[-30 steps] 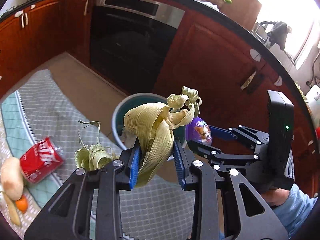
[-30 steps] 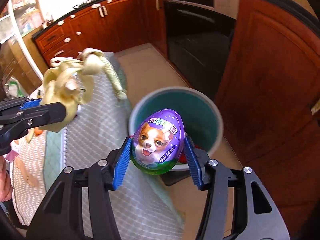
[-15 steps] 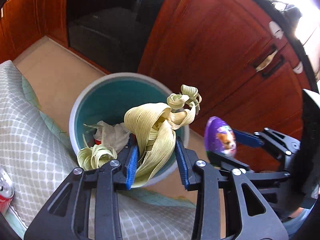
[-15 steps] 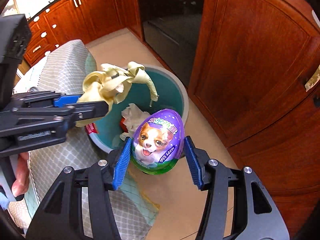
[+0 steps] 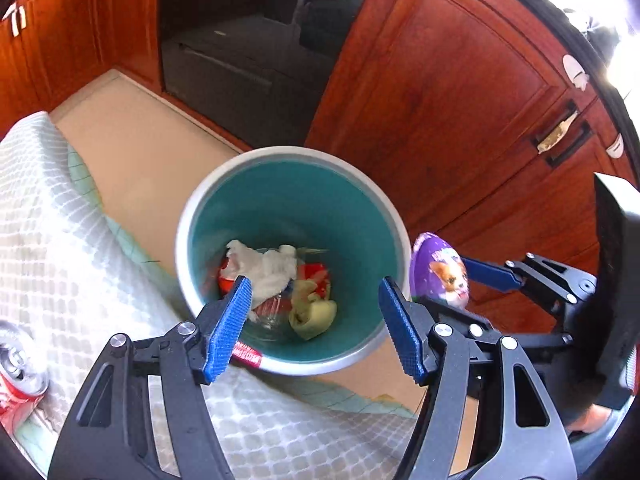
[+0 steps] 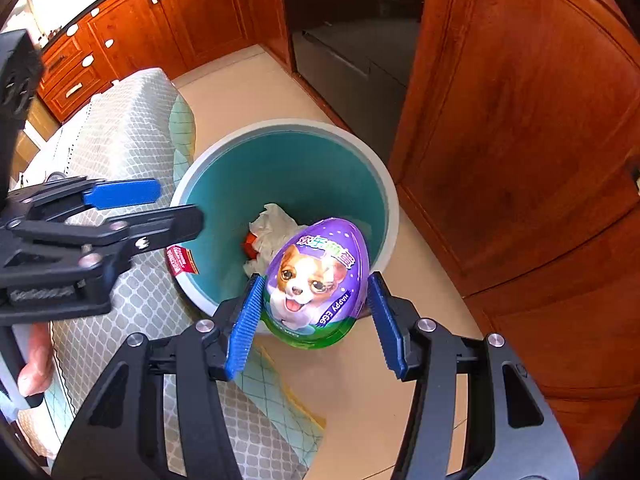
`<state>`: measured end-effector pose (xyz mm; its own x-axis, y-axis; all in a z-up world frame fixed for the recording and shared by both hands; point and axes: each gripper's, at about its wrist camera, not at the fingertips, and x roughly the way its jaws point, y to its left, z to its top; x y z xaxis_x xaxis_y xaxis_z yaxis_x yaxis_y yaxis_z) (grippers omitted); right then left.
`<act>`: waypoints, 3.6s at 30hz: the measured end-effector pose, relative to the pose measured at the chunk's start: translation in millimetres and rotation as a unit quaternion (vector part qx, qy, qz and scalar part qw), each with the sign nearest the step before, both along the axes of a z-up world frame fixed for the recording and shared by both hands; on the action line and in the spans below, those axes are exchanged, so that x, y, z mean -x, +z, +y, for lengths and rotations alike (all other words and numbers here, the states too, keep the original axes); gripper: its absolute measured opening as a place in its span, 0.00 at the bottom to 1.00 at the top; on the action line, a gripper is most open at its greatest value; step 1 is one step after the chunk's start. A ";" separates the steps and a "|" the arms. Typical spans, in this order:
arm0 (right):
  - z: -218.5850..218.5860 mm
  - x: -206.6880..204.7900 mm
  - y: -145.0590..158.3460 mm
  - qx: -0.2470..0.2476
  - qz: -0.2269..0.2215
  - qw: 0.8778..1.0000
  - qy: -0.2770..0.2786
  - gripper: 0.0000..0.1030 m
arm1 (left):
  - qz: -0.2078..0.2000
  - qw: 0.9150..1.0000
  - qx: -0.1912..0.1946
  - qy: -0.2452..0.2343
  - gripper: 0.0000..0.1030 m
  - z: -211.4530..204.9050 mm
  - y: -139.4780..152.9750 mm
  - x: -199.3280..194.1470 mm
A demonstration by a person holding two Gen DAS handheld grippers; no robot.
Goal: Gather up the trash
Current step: 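Carry husks and purple egg over the trash bin and open both tools to drop them, then move both tools back over the table toward the red can and white cup, then grasp the red can with the right tool while the left tool grasps the white paper cup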
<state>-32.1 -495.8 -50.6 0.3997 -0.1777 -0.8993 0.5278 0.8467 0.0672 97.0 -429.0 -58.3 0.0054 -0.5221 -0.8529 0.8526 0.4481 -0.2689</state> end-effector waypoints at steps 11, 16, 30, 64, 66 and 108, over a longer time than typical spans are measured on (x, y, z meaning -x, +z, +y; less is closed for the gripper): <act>4.5 -41.5 -8.2 -0.002 0.005 1.000 0.028 0.63 | -0.011 0.999 0.019 0.041 0.69 52.9 25.2 -13.2; 9.5 -48.0 -6.5 -0.005 -0.001 1.000 0.025 0.82 | -0.013 0.998 0.025 0.051 0.71 71.5 32.3 -15.6; 40.7 -37.0 13.0 0.012 0.004 0.999 0.040 0.89 | -0.029 0.996 0.034 0.082 0.74 129.9 58.9 -8.8; 260.5 -167.8 46.4 0.096 0.026 0.922 0.373 0.89 | -0.046 0.963 -0.002 0.267 0.79 350.6 49.7 -72.6; 268.1 -176.3 43.0 0.111 0.030 0.912 0.393 0.89 | -0.043 0.960 -0.004 0.275 0.79 358.6 46.1 -78.5; 295.4 -196.2 26.5 0.079 0.068 0.926 0.362 0.63 | -0.071 0.938 0.006 0.340 0.79 421.8 58.6 -110.4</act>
<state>164.1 -200.4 -24.1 0.3505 -0.0400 -0.9357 -0.1879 0.9758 -0.1121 207.5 -7.2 0.4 0.4533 -0.3662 -0.8126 0.3980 0.8989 -0.1830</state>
